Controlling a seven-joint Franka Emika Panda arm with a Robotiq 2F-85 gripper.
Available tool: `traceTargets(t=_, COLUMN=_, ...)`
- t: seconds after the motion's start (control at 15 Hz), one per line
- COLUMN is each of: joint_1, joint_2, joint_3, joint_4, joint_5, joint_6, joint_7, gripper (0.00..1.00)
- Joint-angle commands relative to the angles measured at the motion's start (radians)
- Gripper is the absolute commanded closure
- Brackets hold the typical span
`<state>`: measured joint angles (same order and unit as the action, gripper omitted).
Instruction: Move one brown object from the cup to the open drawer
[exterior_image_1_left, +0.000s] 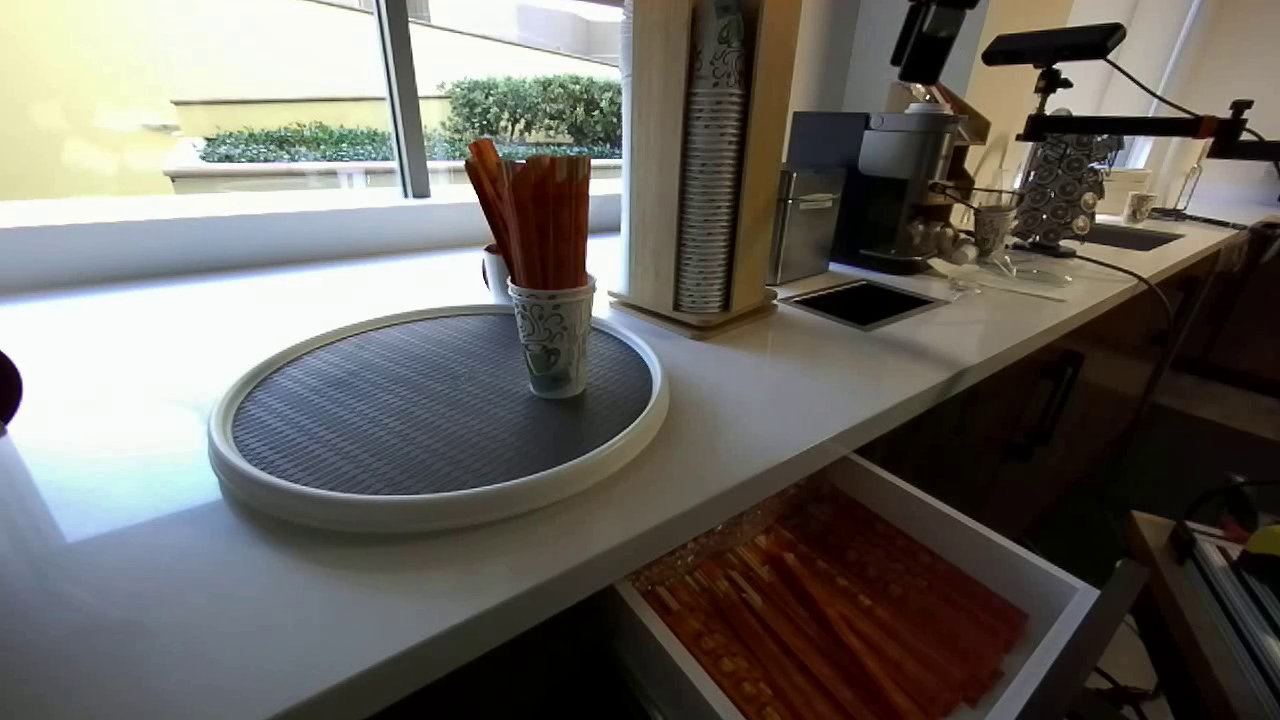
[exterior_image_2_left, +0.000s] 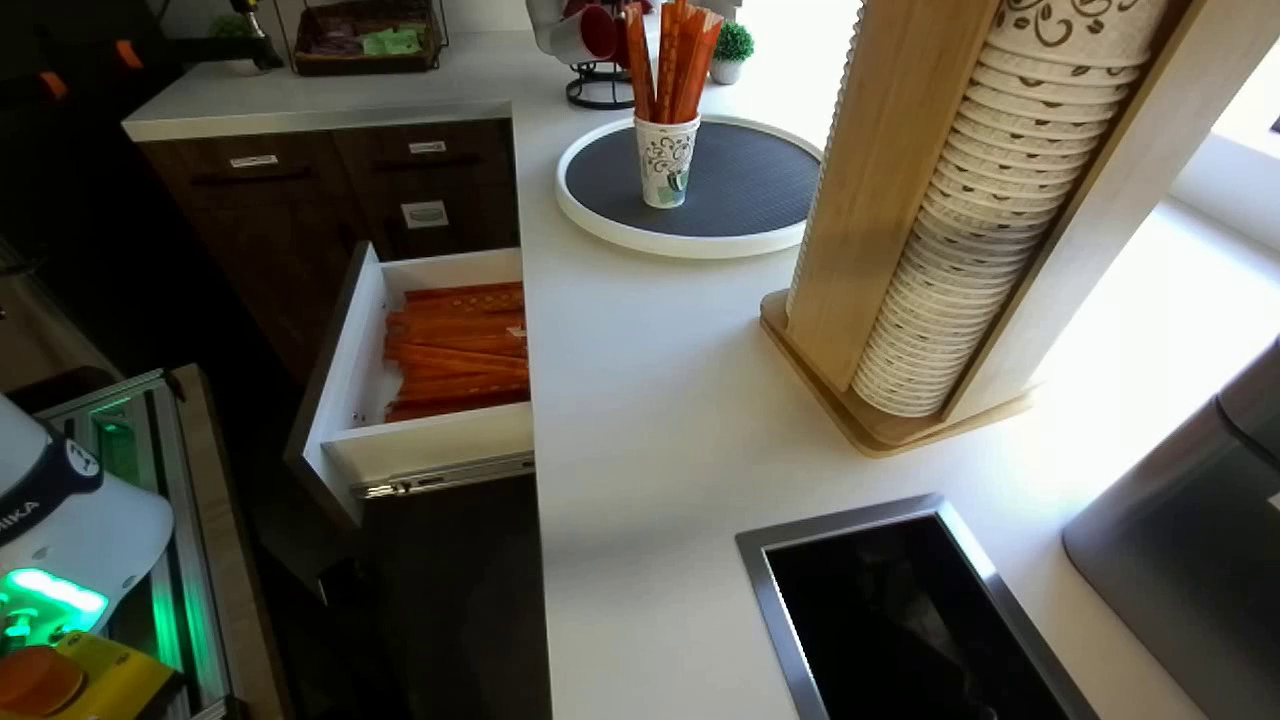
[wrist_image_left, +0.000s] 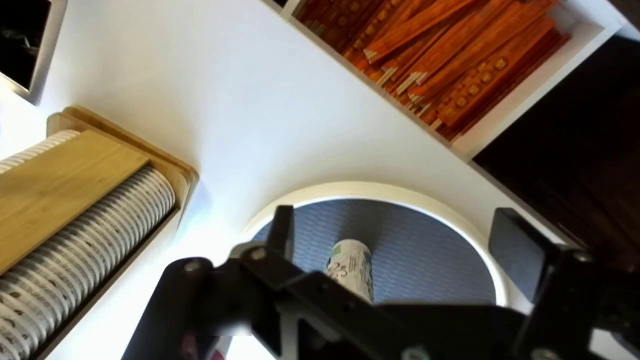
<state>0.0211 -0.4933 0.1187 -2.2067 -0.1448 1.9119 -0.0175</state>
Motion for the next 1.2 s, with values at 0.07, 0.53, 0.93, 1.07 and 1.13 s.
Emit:
traceTargets(t=0.07, joint_1=0.047, joint_2=0.04, joint_3=-0.09, joint_4=-0.041, joint_5=0.067, joint_6=0.326, joint_7=-0.106, gripper=0.0)
traceTargets(t=0.53, joint_1=0.272, joint_2=0.216, joint_3=-0.351, joint_4=-0.105, joint_5=0.32, joint_6=0.816, joint_7=-0.596, gripper=0.0)
traceTargets(t=0.93, joint_1=0.539, joint_2=0.251, joint_3=-0.576, joint_4=-0.097, joint_5=0.496, joint_6=0.857, joint_7=-0.854, gripper=0.0)
traceTargets(t=1.07, joint_1=0.63, joint_2=0.249, joint_3=-0.654, joint_4=-0.09, joint_5=0.543, joint_6=0.857, joint_7=-0.93, gripper=0.0)
traceTargets(t=1.13, joint_1=0.641, joint_2=0.248, joint_3=-0.664, joint_4=-0.087, joint_5=0.547, joint_6=0.857, joint_7=-0.939, gripper=0.0)
